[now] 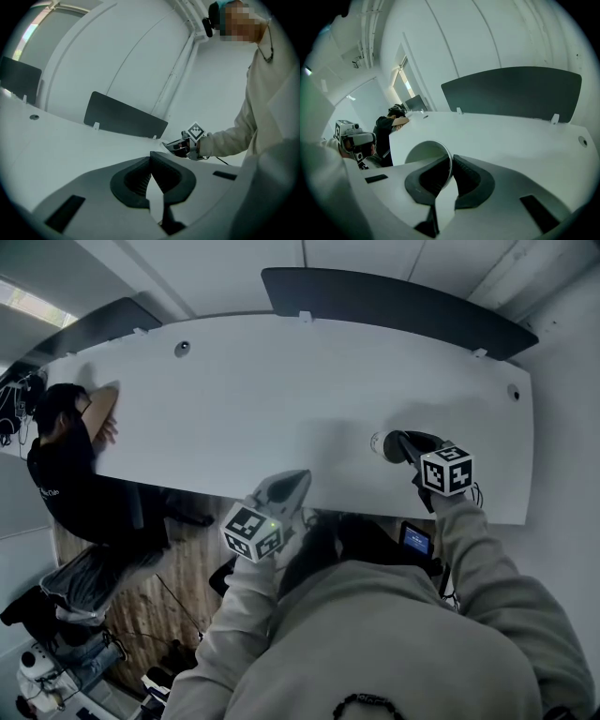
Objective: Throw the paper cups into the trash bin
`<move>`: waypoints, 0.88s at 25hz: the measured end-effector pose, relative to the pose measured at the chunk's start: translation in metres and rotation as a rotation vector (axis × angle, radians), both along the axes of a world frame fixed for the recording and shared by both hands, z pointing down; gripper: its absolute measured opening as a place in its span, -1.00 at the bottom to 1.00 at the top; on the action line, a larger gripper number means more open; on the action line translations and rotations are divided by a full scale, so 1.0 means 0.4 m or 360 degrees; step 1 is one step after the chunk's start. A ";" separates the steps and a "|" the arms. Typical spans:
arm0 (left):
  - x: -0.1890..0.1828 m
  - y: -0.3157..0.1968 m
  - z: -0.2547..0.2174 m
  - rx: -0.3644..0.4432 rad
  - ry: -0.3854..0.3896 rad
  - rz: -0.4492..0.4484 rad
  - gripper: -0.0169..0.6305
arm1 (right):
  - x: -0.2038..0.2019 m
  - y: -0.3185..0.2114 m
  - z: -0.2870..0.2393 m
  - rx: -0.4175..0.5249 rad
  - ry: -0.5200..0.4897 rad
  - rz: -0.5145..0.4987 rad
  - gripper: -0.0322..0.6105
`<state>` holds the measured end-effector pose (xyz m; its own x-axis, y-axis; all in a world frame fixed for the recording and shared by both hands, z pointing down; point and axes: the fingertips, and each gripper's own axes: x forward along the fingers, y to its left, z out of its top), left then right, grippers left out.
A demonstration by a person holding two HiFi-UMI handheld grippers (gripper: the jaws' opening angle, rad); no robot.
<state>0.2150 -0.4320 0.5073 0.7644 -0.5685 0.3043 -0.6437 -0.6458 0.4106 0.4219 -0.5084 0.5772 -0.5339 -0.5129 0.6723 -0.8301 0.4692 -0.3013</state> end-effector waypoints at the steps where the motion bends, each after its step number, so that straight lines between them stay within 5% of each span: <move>1: 0.001 -0.007 -0.013 0.0015 -0.0003 0.0004 -0.98 | -0.003 -0.006 -0.012 0.0010 -0.0008 -0.0006 -0.77; 8: 0.001 -0.042 -0.111 0.0139 -0.0040 -0.0007 -0.98 | -0.007 -0.044 -0.120 0.0137 -0.0037 -0.0086 -0.76; 15: -0.026 -0.088 -0.203 0.0277 -0.0117 -0.0152 -0.98 | 0.025 -0.089 -0.180 0.0182 -0.0088 -0.0138 -0.77; 22: -0.072 -0.068 -0.222 0.0278 -0.0152 -0.0362 -0.98 | -0.067 -0.107 -0.176 0.0197 -0.0105 -0.0357 -0.77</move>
